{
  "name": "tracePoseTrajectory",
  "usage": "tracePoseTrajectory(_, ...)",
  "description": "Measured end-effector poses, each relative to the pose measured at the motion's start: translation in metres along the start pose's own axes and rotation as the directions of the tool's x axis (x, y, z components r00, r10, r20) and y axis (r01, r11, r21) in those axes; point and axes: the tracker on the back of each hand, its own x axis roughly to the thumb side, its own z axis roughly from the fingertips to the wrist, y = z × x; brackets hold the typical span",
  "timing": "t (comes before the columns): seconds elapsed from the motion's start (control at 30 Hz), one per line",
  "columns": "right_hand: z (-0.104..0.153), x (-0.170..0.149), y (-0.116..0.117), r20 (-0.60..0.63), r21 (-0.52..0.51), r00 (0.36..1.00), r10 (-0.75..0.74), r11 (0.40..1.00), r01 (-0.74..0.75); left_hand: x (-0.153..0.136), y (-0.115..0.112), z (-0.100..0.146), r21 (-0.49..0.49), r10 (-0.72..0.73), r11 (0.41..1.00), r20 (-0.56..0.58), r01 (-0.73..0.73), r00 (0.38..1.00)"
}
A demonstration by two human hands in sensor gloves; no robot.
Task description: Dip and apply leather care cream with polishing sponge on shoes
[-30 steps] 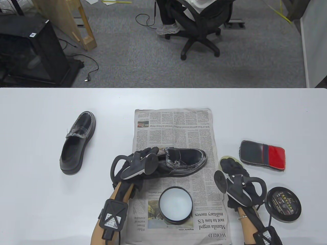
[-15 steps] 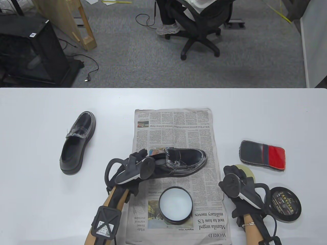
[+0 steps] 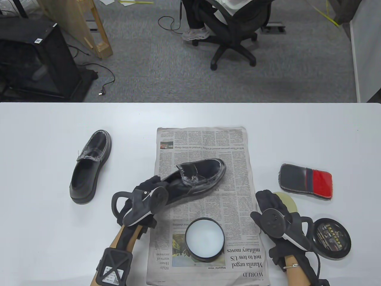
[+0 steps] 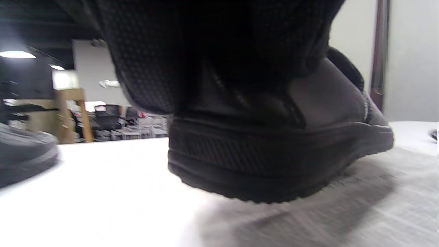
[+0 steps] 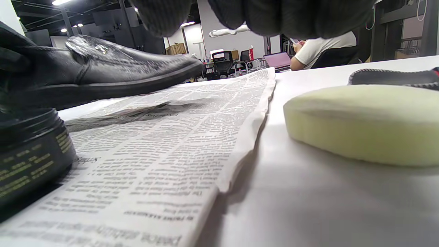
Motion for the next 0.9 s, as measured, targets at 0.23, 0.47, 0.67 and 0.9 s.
tracePoseTrajectory(0.23, 0.000, 0.002, 0.000, 0.005, -0.001, 1.000, 0.006, 1.000, -0.006, -0.059, 0.016, 0.032, 0.097, -0.037, 0.993, -0.257, 0.064, 0.966)
tracePoseTrajectory(0.47, 0.000, 0.004, 0.001, 0.013, 0.002, 1.000, 0.015, 1.000, -0.015, -0.084, -0.002, 0.034, 0.037, -0.125, 0.988, -0.379, 0.150, 0.917)
tracePoseTrajectory(0.67, 0.001, 0.005, 0.001, 0.024, -0.002, 1.000, 0.010, 1.000, -0.010, -0.088, -0.020, 0.030, -0.029, -0.220, 0.973, -0.415, 0.229, 0.883)
tracePoseTrajectory(0.9, 0.001, 0.006, 0.001, 0.034, -0.003, 0.999, 0.011, 1.000, -0.011, -0.090, -0.030, 0.028, -0.092, -0.277, 0.960, -0.438, 0.264, 0.855)
